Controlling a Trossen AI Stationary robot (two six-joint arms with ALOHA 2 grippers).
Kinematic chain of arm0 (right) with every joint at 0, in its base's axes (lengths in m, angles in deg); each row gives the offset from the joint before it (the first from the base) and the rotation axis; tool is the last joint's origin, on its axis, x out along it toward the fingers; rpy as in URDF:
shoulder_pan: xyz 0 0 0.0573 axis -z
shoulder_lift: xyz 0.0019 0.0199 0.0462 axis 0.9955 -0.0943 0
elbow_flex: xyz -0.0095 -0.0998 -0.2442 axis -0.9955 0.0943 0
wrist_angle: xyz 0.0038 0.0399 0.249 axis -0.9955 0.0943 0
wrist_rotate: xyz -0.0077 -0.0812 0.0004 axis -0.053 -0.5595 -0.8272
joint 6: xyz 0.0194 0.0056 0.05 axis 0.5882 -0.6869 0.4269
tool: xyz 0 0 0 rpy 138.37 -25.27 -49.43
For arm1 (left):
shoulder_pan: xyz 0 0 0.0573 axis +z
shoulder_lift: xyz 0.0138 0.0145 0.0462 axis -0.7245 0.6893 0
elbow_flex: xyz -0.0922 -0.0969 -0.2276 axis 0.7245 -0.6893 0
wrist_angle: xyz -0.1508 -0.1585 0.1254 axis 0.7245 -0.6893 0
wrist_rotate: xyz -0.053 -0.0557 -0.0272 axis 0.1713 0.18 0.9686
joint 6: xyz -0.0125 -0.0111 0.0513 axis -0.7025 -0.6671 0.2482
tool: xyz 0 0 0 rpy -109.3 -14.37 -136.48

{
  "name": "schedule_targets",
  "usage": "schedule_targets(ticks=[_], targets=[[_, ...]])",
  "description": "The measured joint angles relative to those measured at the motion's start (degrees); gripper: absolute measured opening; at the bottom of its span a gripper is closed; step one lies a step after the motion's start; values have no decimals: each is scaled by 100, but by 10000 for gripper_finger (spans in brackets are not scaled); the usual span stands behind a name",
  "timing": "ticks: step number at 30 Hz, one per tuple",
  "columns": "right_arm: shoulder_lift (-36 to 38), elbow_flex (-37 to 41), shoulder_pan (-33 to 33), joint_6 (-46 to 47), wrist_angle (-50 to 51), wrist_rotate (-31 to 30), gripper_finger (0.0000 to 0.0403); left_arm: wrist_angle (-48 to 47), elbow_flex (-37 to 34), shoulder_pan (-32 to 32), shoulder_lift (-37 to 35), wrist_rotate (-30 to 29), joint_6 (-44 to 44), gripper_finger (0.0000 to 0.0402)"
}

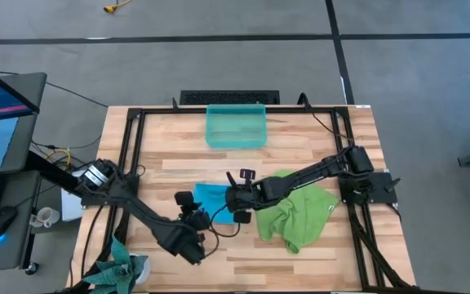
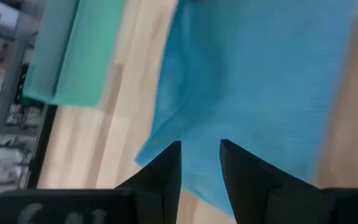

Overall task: Roll microfiber towels into tight, uniform cylinder then place into a basket
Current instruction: Roll the blue microfiber cloth

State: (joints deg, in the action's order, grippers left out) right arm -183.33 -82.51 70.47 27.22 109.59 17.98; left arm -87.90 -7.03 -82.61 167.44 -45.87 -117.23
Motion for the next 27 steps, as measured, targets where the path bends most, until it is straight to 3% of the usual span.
schedule_targets(ticks=[7,14,19,27], targets=[[2,0,-3,-37,-9,-513,118,904,-548,419,0,346,358,103],[45,-4,78,-53,208,-470,182,1586,-791,610,0,576,814,103],[131,-4,42,-43,892,-472,189,1599,-791,629,0,810,765,103],[276,-22,-324,332,2082,-993,155,1526,-760,568,-9,879,644,103]])
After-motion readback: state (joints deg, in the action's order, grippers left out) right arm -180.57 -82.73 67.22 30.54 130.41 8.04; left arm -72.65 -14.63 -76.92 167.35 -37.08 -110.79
